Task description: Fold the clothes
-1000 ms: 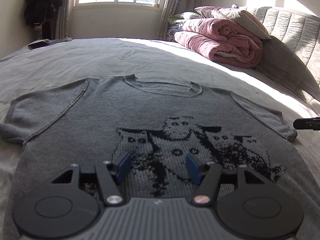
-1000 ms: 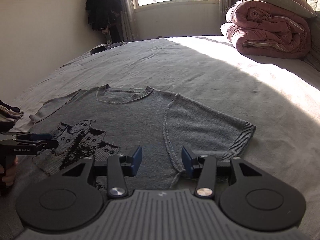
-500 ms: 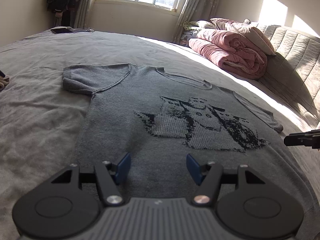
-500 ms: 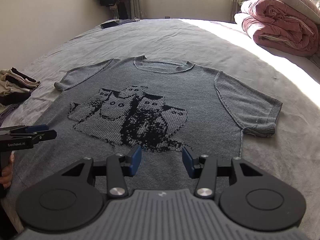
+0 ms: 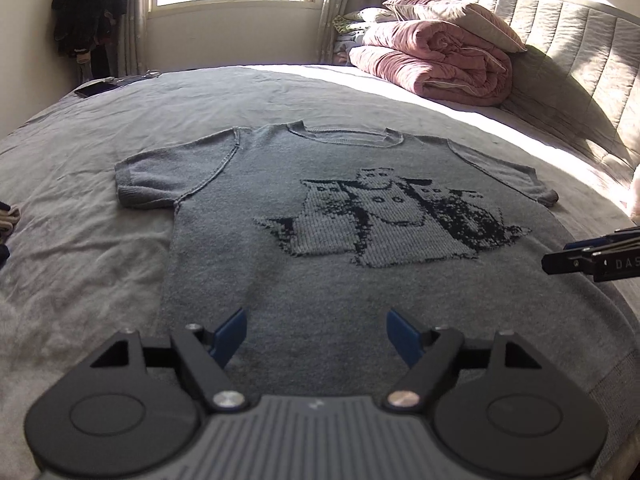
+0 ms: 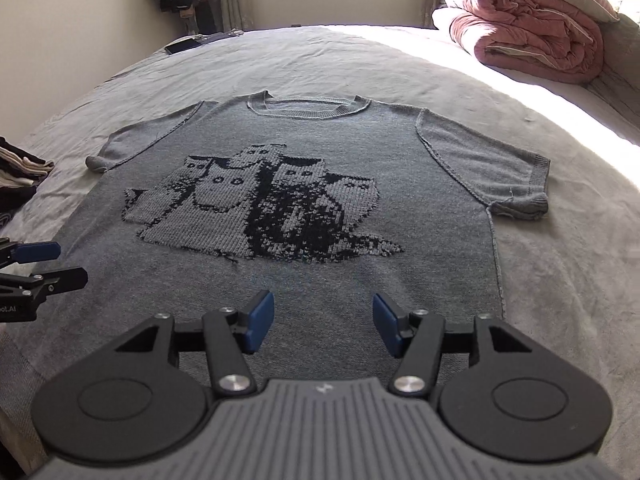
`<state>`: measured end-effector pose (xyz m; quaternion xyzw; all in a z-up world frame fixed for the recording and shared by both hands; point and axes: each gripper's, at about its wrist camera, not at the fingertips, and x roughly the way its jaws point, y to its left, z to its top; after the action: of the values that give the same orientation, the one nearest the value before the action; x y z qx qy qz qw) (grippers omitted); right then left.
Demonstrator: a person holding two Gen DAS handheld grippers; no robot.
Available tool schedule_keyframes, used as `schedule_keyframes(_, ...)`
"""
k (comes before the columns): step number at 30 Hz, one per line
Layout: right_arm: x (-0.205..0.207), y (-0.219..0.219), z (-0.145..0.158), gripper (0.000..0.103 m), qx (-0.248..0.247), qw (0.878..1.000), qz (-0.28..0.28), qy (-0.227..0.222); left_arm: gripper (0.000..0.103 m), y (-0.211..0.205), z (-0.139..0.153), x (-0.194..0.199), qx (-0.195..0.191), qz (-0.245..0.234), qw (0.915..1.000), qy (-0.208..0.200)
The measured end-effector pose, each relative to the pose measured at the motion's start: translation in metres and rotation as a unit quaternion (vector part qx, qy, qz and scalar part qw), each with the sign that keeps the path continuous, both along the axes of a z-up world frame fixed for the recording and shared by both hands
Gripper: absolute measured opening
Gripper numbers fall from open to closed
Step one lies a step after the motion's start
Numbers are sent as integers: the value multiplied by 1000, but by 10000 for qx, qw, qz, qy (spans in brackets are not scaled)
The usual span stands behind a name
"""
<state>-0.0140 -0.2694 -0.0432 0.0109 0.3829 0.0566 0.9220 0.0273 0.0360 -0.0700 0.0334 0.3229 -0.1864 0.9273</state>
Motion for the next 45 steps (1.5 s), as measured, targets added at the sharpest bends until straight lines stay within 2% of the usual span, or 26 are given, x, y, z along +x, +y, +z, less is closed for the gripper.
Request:
schedule_keyframes(2,0,-6,-1,59,-93,9998,-146,-78,83,-9,5,6,-22,-116,9998,-139)
schedule_keyframes(7,6,-25,-3,60,-54,9982,-552,-233,100,-36,-1,28,-245,-361,9983,-396)
schedule_keyframes(12,19,-51,-7,63,-91,9961,-806,-339,100,-62,-29,37,28,-790,9967,-176)
schedule_keyframes(15,33,-78,-12,63,159,9920,-1213,-304,100,-68,-30,31,259,-807,9956,-401)
schedule_keyframes(18,46,-105,-19,63,629,9836,-1672,-253,100,-75,-19,30,300,-648,9951,-685)
schedule_keyframes(21,55,-123,-24,63,927,9746,-2016,-291,101,-82,-14,44,102,-556,9965,-619)
schedule_keyframes(23,59,-130,-26,63,1018,9709,-2139,-352,101,-89,-21,54,126,-488,9975,-492)
schedule_keyframes(25,64,-134,-27,63,1068,9684,-2213,-432,102,-93,-36,63,59,-638,9979,-74)
schedule_keyframes(28,75,-142,-31,63,1249,9632,-2323,-518,103,-91,-39,60,14,-662,9978,-79)
schedule_keyframes(30,85,-146,-34,56,1282,9603,-2409,-570,103,-92,-40,57,49,-659,9978,-96)
schedule_keyframes(32,95,-149,-36,32,1268,9580,-2493,-628,103,-96,-40,56,188,-654,9976,-111)
schedule_keyframes(33,99,-148,-36,24,1246,9580,-2499,-649,103,-98,-40,55,255,-655,9974,-133)
schedule_keyframes(34,103,-147,-34,10,1237,9589,-2464,-666,103,-98,-40,56,251,-655,9975,-128)
schedule_keyframes(41,115,-108,-1,9,873,9730,-1817,-1123,103,-96,-39,57,216,-655,9976,-104)
schedule_keyframes(45,125,-78,11,8,727,9824,-1321,-1102,103,-96,-39,57,213,-653,9976,-102)
